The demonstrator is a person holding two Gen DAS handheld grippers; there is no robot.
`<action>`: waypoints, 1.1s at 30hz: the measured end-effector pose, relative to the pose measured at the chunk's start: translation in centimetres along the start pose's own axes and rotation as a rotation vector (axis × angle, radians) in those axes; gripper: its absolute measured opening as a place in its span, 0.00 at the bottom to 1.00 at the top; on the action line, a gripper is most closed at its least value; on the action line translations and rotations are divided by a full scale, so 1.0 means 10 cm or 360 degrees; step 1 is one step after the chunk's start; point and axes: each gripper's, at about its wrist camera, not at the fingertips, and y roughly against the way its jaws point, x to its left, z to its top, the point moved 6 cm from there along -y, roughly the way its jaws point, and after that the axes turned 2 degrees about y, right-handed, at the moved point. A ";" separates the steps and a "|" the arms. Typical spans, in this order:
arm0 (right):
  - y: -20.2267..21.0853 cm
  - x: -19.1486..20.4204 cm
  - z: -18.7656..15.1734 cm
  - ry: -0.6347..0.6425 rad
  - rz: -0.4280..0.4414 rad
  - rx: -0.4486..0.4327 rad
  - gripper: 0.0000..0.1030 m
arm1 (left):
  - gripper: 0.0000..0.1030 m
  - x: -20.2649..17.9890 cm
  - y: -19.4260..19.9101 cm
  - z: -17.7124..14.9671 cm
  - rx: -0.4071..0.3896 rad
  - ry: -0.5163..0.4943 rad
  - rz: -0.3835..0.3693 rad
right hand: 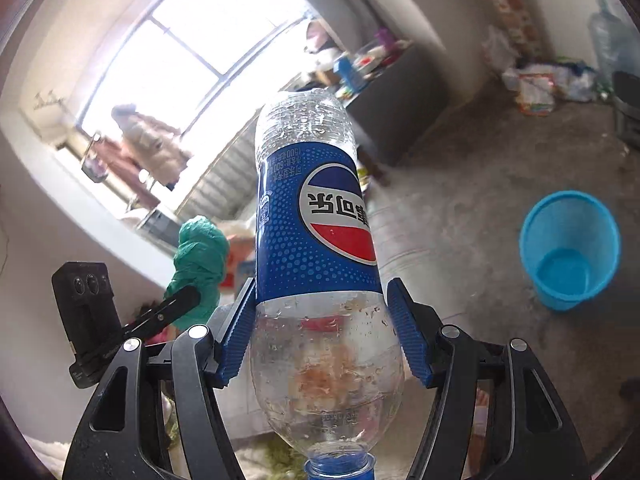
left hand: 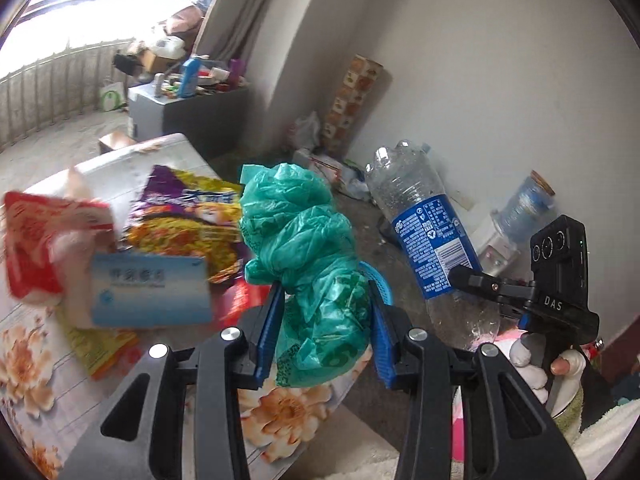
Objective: Collect trash
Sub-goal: 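Carry bottle and green bag to the blue wastebasket and release both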
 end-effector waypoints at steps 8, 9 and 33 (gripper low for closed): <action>0.21 -1.55 0.08 -0.0725 -0.0187 -0.0166 0.60 | 0.39 -0.89 -1.66 0.46 0.0556 -0.0108 -0.0300; 0.10 -1.70 0.06 -0.0827 -0.0157 -0.0140 0.60 | 0.39 -0.95 -1.91 0.44 0.0647 -0.0107 -0.0294; -1.00 -3.92 -0.37 -0.1696 -0.0152 -0.0116 0.72 | 0.64 -1.28 -4.01 0.54 0.0644 -0.0309 -0.0048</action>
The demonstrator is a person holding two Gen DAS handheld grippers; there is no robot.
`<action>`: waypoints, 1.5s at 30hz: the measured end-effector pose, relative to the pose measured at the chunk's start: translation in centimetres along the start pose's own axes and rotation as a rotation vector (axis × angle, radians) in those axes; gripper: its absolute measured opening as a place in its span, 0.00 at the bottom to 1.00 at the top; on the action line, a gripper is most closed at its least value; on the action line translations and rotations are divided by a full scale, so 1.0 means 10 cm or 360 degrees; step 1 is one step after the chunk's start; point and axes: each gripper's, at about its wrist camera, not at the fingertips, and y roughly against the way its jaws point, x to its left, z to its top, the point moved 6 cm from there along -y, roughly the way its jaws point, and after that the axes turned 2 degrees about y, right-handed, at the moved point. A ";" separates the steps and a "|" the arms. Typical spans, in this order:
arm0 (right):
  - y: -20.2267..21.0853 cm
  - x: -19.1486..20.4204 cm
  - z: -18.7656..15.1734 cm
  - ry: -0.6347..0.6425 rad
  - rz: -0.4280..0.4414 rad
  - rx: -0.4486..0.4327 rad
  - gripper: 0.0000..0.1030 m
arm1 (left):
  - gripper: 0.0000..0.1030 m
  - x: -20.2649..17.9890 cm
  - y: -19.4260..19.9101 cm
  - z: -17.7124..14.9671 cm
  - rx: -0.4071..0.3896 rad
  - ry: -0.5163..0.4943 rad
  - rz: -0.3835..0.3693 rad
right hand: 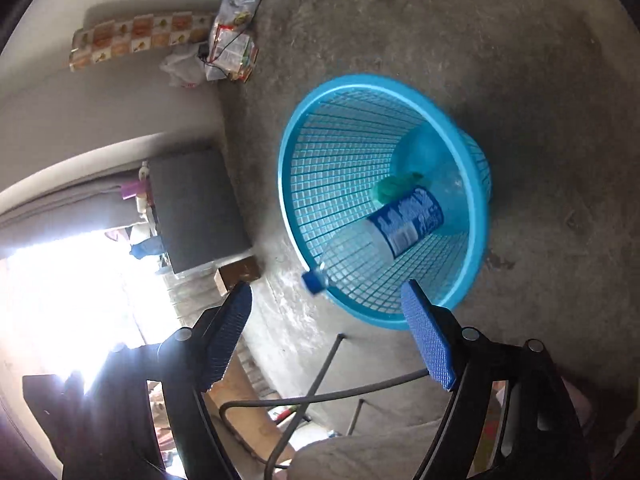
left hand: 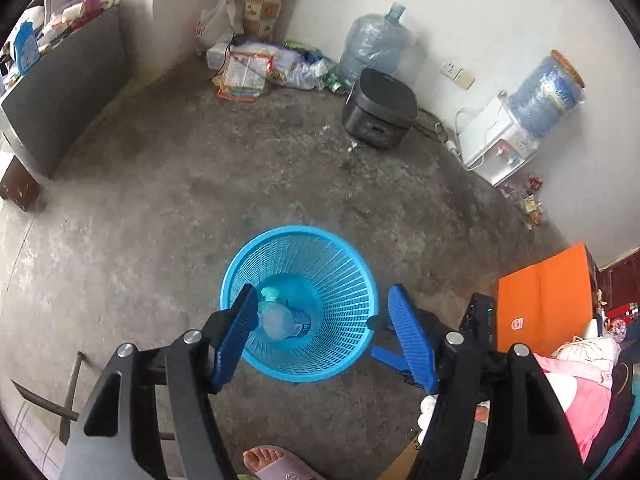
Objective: Collect trash
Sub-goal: 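Carry bottle and green bag to the blue wastebasket and release both, then move both tools back toward the table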
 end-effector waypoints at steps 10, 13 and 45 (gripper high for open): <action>0.64 0.58 -0.46 0.0619 -0.0166 -0.0249 0.72 | 0.82 -0.02 1.97 -0.32 -0.0654 -0.0148 -0.0101; 0.81 0.93 -0.76 0.0949 -0.0275 -0.0351 0.74 | 0.89 0.16 2.49 -0.64 -0.0774 -0.0132 -0.0064; -0.09 2.50 -4.17 0.2362 -0.0081 0.0301 0.71 | 0.85 2.39 3.68 -3.51 -0.0986 0.0740 0.0526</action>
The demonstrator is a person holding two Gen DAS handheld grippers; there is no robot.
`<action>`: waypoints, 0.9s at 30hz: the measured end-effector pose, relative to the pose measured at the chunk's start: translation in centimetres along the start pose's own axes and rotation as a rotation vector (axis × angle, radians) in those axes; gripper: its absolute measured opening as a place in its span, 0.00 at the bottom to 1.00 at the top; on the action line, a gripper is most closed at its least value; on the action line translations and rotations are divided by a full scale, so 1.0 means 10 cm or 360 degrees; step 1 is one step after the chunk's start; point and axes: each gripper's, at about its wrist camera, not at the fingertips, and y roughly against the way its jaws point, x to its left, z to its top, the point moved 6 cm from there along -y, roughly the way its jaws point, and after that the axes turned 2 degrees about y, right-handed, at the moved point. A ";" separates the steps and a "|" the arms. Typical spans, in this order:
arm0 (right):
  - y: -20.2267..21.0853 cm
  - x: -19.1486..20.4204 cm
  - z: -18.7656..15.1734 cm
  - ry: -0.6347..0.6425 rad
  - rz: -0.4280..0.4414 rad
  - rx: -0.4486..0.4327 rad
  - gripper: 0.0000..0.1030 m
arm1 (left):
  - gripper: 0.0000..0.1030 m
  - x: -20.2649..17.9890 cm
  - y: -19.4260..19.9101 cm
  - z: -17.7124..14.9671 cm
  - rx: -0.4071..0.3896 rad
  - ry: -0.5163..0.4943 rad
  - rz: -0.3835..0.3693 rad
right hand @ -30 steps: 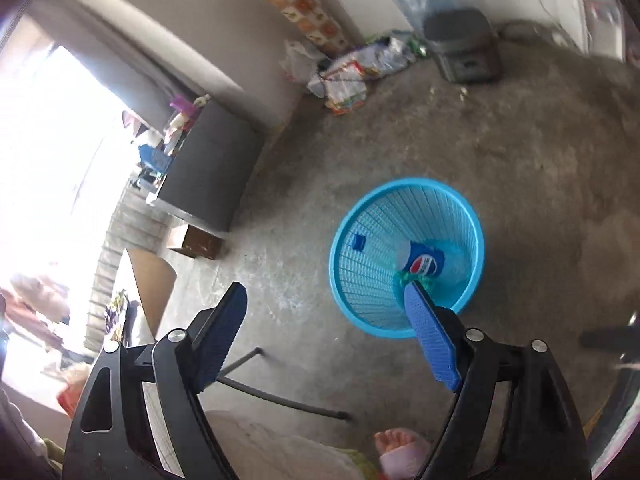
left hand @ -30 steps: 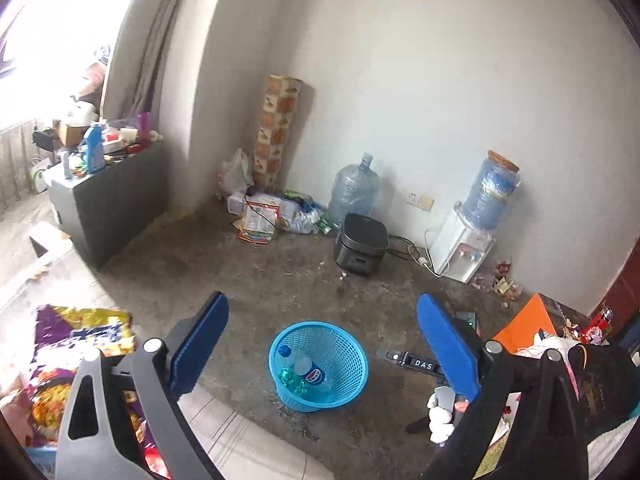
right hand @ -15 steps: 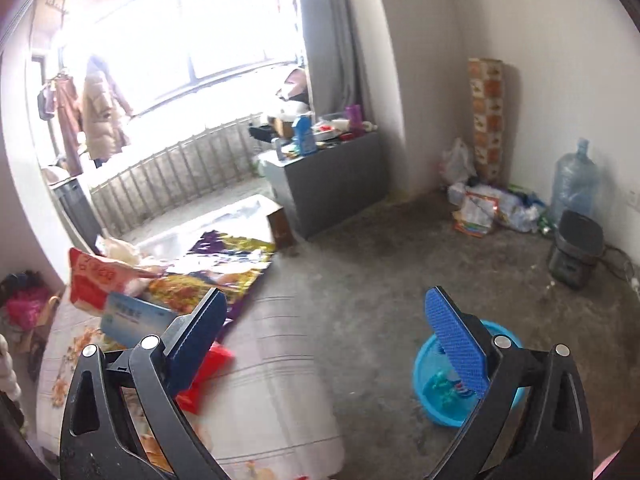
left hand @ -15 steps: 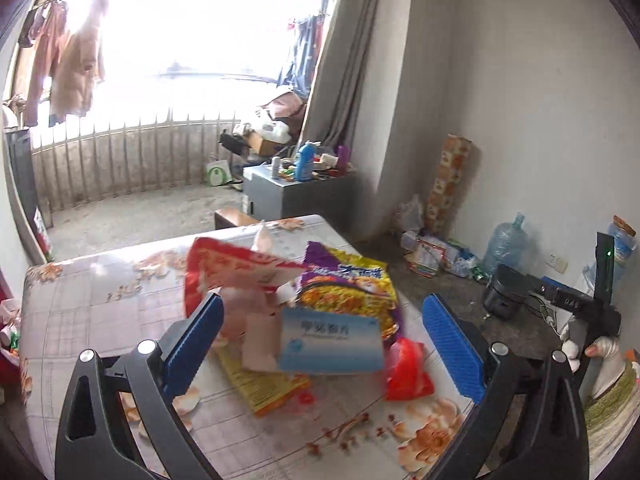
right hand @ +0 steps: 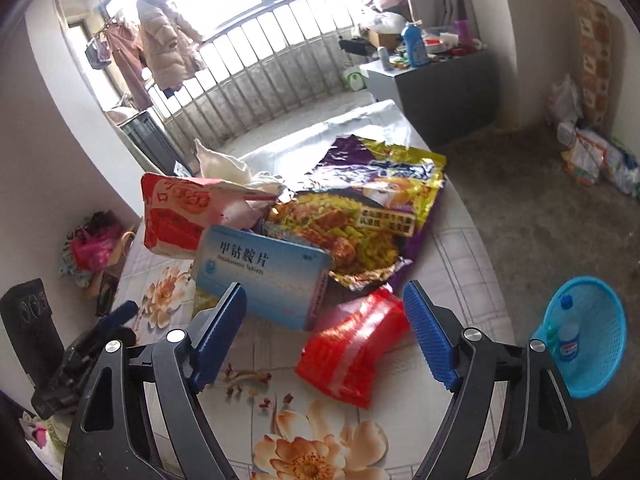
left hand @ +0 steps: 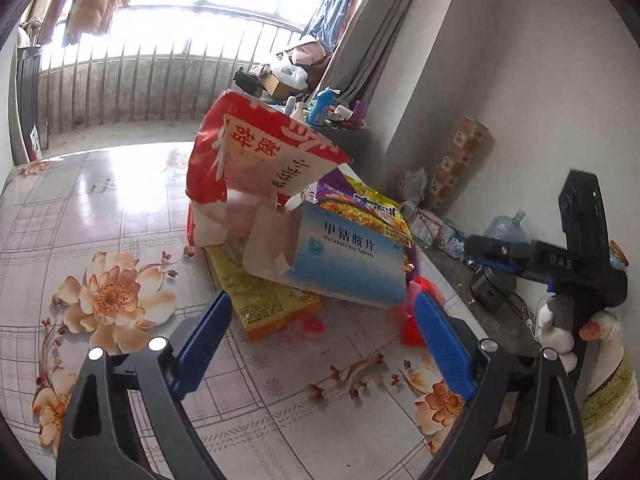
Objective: Collect trash
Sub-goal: 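Move both tools back toward the table, then grasp the blue-and-white medicine box with the right gripper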
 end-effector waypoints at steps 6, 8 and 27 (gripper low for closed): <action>-0.76 0.08 0.41 -0.0104 0.0244 0.0220 0.43 | 0.58 -0.03 -0.27 -0.03 0.0080 0.0045 -0.0044; -1.00 0.06 0.43 -0.0175 0.0298 0.0315 0.35 | 0.43 -0.02 -0.38 -0.09 0.0171 0.0043 -0.0019; -0.91 0.75 -0.41 -0.0156 0.0512 0.0696 0.25 | 0.19 0.38 -0.20 -0.56 0.0466 0.0217 -0.0004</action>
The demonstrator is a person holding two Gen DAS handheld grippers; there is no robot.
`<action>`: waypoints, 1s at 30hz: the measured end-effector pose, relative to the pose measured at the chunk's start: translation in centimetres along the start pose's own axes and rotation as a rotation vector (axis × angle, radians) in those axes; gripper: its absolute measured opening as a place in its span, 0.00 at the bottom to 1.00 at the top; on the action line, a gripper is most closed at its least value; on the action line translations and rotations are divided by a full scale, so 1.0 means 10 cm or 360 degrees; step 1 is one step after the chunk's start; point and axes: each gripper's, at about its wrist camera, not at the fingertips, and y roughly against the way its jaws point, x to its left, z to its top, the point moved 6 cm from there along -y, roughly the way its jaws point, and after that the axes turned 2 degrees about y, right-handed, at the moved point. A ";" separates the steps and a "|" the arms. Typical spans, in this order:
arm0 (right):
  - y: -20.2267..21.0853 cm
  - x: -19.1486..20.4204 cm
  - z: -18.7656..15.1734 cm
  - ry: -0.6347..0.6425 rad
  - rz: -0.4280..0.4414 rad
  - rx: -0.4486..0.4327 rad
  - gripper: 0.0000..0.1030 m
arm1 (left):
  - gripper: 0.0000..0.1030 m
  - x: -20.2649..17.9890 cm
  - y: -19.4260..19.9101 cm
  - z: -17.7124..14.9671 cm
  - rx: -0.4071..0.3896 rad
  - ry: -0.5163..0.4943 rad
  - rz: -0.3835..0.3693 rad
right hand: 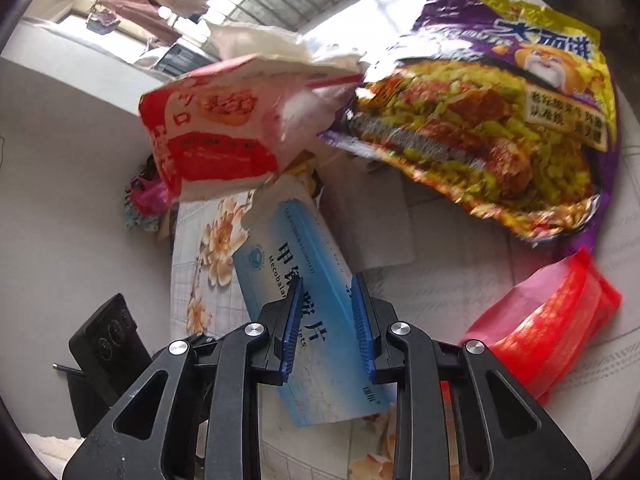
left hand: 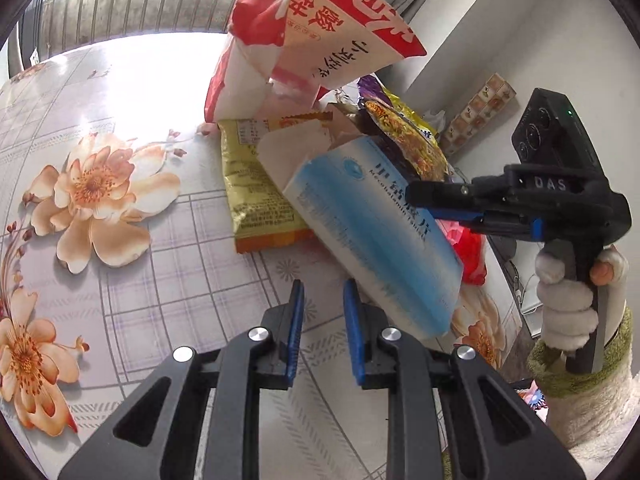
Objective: Collect trash
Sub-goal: 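Grasp the blue-and-white medicine box with the right gripper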
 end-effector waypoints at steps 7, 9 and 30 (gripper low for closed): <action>0.11 0.14 -0.60 -0.0035 0.0018 0.0067 0.27 | 0.13 -0.08 0.20 -0.28 0.0080 -0.0055 -0.0095; 0.14 0.12 -0.75 -0.0053 -0.0019 0.0073 0.29 | 0.13 -0.17 0.23 -0.37 0.0105 -0.0091 -0.0140; -0.28 0.47 -0.83 0.0449 -0.0577 0.0007 0.80 | 0.14 0.25 0.53 -0.43 0.0002 0.0081 0.0055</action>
